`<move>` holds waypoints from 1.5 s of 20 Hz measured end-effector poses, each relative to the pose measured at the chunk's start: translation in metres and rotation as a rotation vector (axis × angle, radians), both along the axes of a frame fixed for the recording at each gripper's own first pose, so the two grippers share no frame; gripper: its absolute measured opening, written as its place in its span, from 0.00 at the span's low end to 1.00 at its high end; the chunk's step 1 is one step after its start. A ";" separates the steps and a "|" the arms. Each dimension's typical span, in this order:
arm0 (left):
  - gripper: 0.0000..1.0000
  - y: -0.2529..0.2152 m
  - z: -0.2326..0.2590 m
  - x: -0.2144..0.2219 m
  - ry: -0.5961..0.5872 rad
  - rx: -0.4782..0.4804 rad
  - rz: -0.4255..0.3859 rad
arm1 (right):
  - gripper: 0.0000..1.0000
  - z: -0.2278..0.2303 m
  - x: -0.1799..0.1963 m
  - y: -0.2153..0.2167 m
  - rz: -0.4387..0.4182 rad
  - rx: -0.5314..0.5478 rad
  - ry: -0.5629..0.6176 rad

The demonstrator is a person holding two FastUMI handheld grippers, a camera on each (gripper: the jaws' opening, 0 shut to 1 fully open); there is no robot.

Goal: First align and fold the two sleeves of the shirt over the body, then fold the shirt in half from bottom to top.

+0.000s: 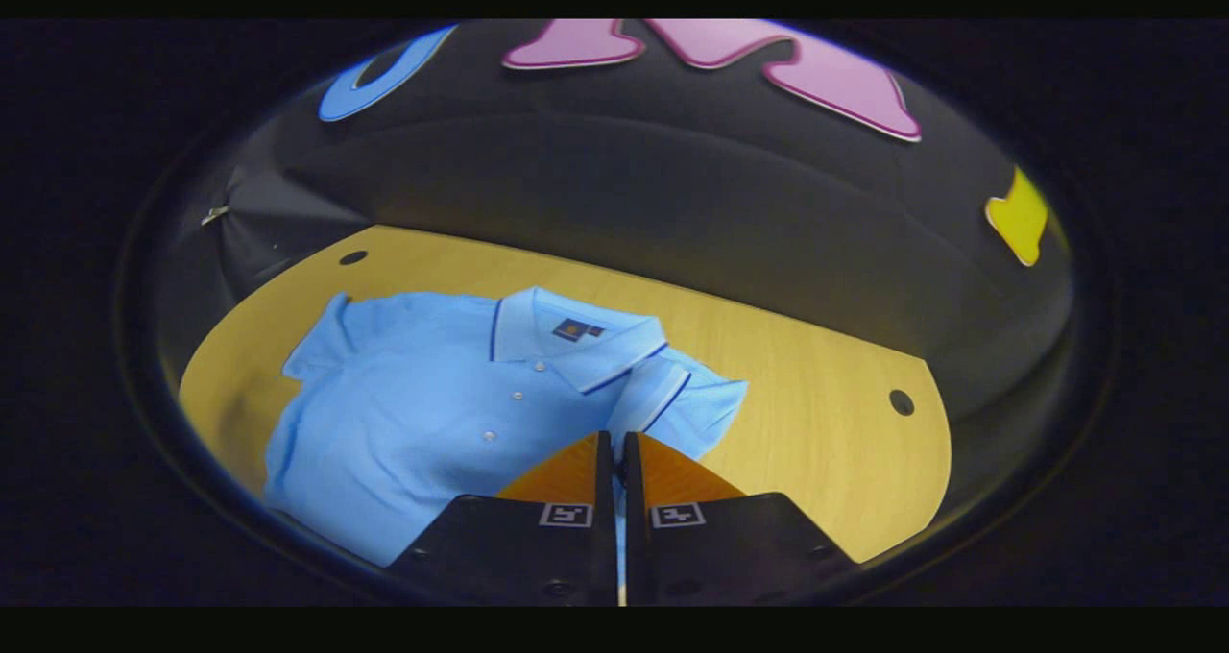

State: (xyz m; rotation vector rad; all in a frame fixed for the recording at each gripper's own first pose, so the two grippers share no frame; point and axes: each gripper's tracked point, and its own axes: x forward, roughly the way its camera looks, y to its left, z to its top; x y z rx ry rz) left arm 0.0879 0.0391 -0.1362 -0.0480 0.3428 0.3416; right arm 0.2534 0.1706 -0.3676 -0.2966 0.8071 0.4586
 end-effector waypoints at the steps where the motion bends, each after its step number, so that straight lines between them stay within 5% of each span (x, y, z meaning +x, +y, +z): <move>1: 0.97 0.001 -0.001 -0.001 0.000 -0.007 0.002 | 0.17 -0.001 -0.010 0.018 0.032 0.024 0.017; 6: 0.97 0.010 -0.020 0.012 0.012 -0.004 -0.014 | 0.21 0.002 -0.051 0.063 0.118 0.120 0.056; 11: 0.97 0.027 -0.047 0.061 0.021 -0.061 -0.033 | 0.83 0.021 -0.073 0.038 0.080 0.152 0.044; 18: 0.98 0.051 -0.131 0.158 0.145 -0.115 -0.032 | 1.00 0.051 -0.093 -0.032 -0.044 0.156 0.035; 27: 0.98 0.066 -0.220 0.224 0.319 -0.202 -0.007 | 1.00 0.060 -0.118 -0.112 -0.154 0.123 0.025; 30: 0.97 0.075 -0.236 0.223 0.389 -0.125 -0.015 | 1.00 0.061 -0.122 -0.124 -0.189 0.128 0.027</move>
